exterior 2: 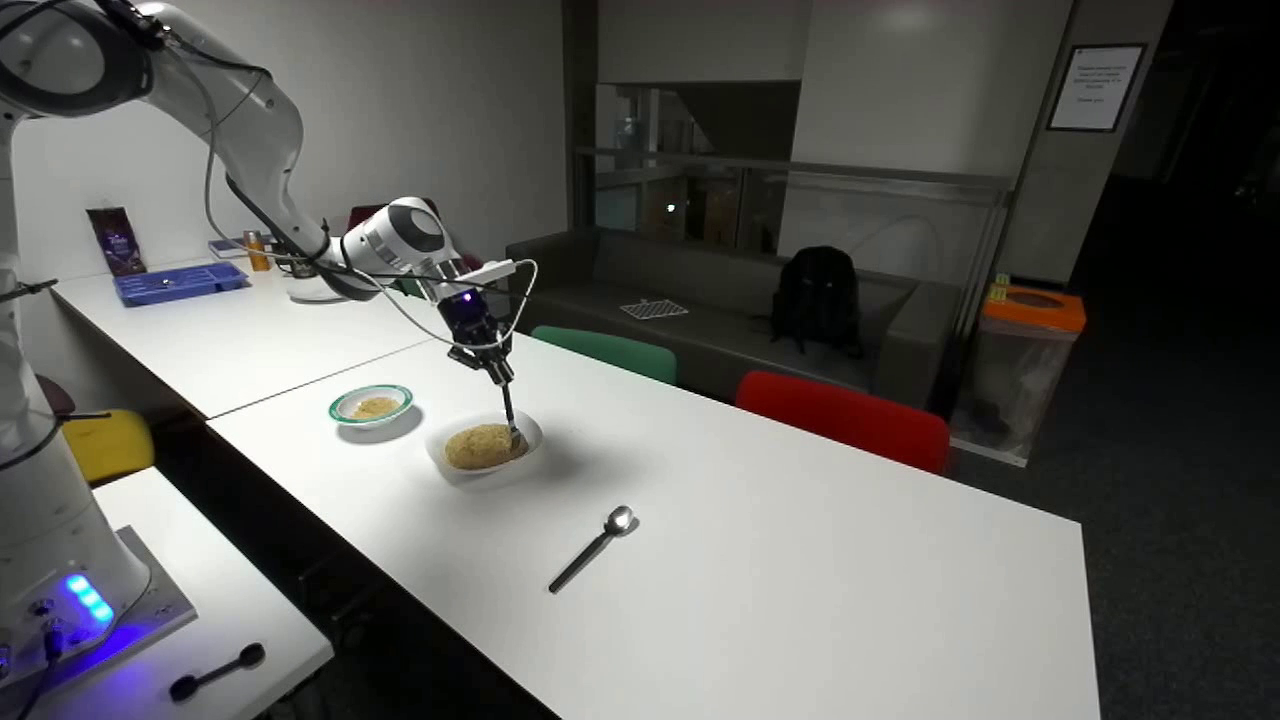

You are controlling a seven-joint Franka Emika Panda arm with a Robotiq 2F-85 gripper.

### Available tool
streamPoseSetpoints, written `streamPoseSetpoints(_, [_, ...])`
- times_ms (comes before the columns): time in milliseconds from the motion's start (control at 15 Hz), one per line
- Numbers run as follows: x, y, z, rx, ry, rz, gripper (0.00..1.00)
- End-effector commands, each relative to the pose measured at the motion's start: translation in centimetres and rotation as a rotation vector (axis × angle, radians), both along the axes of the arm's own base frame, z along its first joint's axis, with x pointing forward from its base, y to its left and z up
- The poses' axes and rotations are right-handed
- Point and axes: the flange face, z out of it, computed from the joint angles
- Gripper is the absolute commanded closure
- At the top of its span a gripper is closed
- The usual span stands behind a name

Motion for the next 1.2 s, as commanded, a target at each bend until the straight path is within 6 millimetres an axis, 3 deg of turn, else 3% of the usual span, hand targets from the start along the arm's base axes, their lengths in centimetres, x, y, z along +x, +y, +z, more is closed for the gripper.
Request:
streamPoseSetpoints(0, [-1.0, -1.2, 0.4, 0.008, 0.006, -0.018, 0.97])
streamPoseSetpoints(1133, [-3.6, -0.9, -0.2, 0.03, 0.032, -0.04, 0.97])
